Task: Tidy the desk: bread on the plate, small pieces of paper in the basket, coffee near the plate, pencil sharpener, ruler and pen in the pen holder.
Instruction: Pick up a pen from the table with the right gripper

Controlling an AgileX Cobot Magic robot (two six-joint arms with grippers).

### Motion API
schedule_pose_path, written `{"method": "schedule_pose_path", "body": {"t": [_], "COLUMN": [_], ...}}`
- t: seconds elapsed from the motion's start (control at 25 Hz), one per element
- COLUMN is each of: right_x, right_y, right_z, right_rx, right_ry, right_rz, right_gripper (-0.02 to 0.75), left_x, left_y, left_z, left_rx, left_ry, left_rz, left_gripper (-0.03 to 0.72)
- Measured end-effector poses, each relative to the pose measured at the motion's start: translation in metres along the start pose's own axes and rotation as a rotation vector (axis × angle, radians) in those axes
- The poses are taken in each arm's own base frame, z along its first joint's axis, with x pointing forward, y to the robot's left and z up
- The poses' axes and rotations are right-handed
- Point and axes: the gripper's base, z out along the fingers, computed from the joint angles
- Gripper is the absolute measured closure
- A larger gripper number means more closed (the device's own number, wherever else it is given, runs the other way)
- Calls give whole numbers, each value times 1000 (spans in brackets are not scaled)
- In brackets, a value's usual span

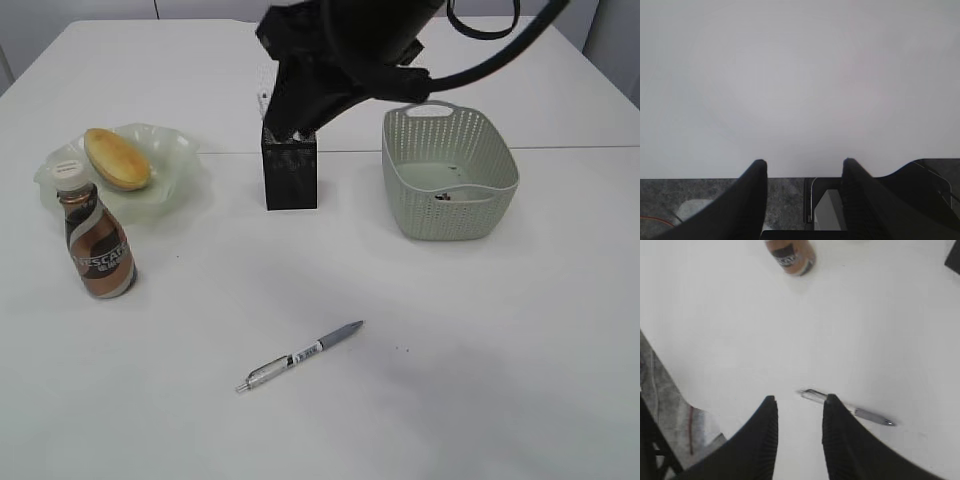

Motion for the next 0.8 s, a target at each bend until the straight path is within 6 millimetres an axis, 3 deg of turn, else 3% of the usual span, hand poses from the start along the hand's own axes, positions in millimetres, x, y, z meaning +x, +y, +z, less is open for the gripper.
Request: {"method": "schedule_pose_path", "body": {"t": [0.4,0.8], "right_x": [9,13], "right_y": [-28,-33], "right_z": [-5,-2], "right_rx": [301,295], "right_ry": [151,247], "right_rz": [-337,-704], "right_gripper": [510,510], "left_x": [0,0], "left_y": [0,1], "left_z": [0,0], "left_rx": [-3,-11], "left_ry": [-1,-2], "left_rz": [1,4], "left_gripper": [328,328]}}
